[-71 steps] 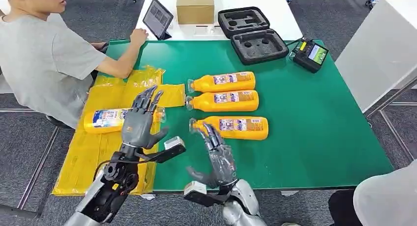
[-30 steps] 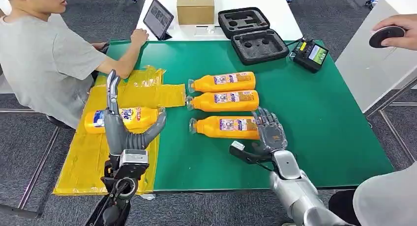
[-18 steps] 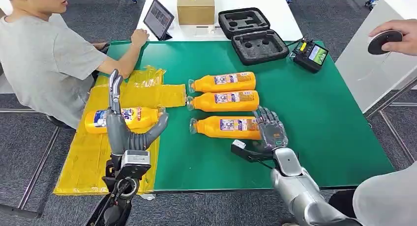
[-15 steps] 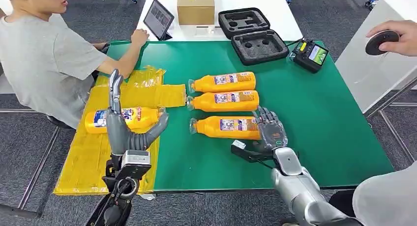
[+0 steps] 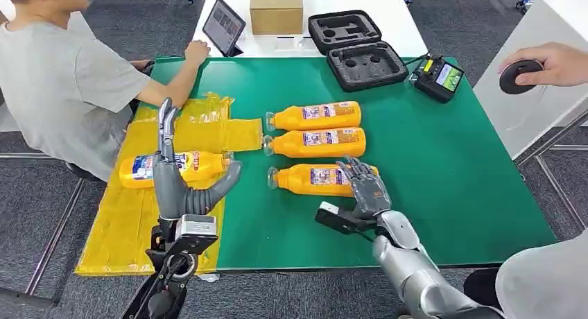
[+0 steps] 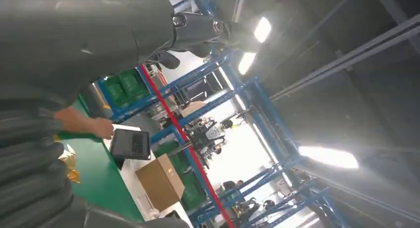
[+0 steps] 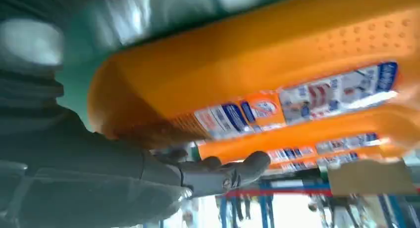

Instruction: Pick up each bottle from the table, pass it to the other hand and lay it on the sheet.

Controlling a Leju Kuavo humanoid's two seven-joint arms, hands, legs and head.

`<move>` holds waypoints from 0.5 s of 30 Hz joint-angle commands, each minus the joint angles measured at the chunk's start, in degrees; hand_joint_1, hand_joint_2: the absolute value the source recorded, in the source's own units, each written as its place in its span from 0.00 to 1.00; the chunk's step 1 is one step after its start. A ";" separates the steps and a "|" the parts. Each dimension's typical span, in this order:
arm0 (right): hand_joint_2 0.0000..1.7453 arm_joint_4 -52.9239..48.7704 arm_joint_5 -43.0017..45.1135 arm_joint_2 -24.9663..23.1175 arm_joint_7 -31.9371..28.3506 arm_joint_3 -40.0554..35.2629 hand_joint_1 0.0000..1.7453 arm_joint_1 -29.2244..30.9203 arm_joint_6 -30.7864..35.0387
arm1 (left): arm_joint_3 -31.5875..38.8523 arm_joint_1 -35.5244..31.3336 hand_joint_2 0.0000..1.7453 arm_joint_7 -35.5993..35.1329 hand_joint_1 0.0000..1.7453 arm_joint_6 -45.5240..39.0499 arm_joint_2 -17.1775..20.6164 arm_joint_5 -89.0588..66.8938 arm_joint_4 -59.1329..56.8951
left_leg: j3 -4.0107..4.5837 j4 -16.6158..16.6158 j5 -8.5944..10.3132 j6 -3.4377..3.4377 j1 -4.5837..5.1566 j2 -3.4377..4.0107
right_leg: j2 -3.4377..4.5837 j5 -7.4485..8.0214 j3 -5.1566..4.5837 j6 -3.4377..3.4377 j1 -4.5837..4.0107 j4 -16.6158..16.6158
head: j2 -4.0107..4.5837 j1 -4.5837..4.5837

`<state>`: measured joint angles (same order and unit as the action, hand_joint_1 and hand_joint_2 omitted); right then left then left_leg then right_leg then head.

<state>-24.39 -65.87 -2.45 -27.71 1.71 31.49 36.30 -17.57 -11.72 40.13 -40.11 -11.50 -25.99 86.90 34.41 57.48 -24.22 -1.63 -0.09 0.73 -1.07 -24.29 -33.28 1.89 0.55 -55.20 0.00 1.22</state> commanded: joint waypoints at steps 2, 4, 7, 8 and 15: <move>1.00 8.01 1.03 -0.86 2.51 3.19 0.00 3.90 -7.09 | -1.49 -3.16 1.00 -0.13 0.00 0.11 1.15 1.56 -4.71 | -0.10 -0.03 0.01 0.05 -0.01 -0.05 | 0.01 0.00 0.10 -0.04 0.00 0.03 | 0.00 0.02; 1.00 8.01 1.03 -0.86 2.51 3.19 0.00 3.90 -7.09 | -1.49 -3.16 1.00 -0.13 0.00 0.11 1.15 1.56 -4.71 | -0.18 -0.03 0.00 0.07 -0.02 -0.11 | -0.02 -0.02 0.17 -0.06 0.00 0.04 | 0.00 0.00; 1.00 8.67 -0.27 -0.29 6.68 2.14 0.00 4.21 -11.47 | -2.11 -3.80 1.00 -0.13 0.00 0.11 1.12 2.42 -6.03 | -0.18 -0.02 0.00 0.07 -0.03 -0.10 | 0.00 -0.01 0.17 -0.06 -0.01 0.04 | 0.00 0.02; 1.00 8.66 -0.69 -0.17 7.88 1.88 0.00 4.15 -11.78 | -2.10 -3.90 1.00 -0.13 0.00 0.11 1.02 2.27 -6.25 | -0.24 -0.04 -0.02 0.10 -0.04 -0.13 | 0.01 -0.03 0.23 -0.09 -0.02 0.05 | 0.00 0.02; 1.00 9.15 -10.81 2.23 22.51 -5.46 0.00 4.42 -14.23 | -5.38 -6.14 1.00 -0.13 0.00 0.11 1.01 5.11 -9.43 | -0.40 -0.06 0.06 0.06 -0.04 -0.37 | -0.25 -0.02 0.42 -0.05 -0.02 0.11 | 0.00 0.02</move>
<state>-21.11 -71.22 -2.84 -12.80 1.88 36.16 25.34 -19.21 -13.34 40.13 -40.09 -11.50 -23.19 84.43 34.07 57.48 -24.22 -1.63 -0.09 0.74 -1.07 -24.29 -33.05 1.89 0.56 -55.18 0.00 1.25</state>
